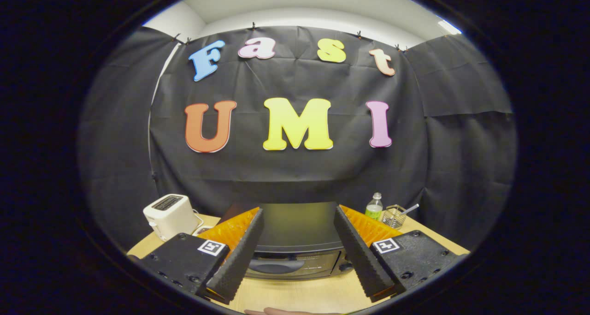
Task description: Open the toaster oven, put the food inside, and close the toaster oven door.
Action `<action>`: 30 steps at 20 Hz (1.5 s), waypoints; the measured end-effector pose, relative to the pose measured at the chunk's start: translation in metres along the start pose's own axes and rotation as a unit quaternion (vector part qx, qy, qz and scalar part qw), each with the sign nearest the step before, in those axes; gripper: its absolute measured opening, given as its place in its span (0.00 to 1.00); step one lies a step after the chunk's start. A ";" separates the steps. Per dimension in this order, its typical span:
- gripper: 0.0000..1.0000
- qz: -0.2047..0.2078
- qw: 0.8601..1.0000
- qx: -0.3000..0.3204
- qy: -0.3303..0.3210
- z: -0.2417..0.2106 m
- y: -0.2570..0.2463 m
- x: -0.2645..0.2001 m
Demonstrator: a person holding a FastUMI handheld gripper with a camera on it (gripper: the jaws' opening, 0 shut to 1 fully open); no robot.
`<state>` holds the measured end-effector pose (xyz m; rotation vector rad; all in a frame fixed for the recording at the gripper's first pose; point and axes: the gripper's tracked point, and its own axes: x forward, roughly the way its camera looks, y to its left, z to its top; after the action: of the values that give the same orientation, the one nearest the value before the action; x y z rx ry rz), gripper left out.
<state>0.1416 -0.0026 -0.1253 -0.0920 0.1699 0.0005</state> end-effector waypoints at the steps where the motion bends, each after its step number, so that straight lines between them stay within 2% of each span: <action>1: 1.00 0.001 1.000 -0.004 0.011 -0.014 0.004 0.009; 7: 1.00 0.011 0.996 0.001 0.085 -0.080 0.028 0.046; 9: 1.00 0.016 0.995 -0.017 0.102 -0.094 0.036 0.054; 11: 1.00 0.010 0.996 -0.015 0.090 -0.092 0.036 0.056; 15: 1.00 -0.002 0.995 -0.007 0.101 -0.099 0.036 0.049; 16: 1.00 0.003 0.990 -0.012 0.139 -0.115 0.039 0.046; 17: 1.00 0.003 0.992 -0.011 0.122 -0.111 0.038 0.040; 19: 1.00 0.004 0.992 -0.006 0.128 -0.117 0.036 0.044; 24: 1.00 0.007 0.990 0.001 0.142 -0.127 0.031 0.013; 30: 0.98 0.014 0.985 0.012 0.173 -0.161 0.027 -0.028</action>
<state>0.0864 0.0095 -0.2805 -0.0659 0.5193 0.0097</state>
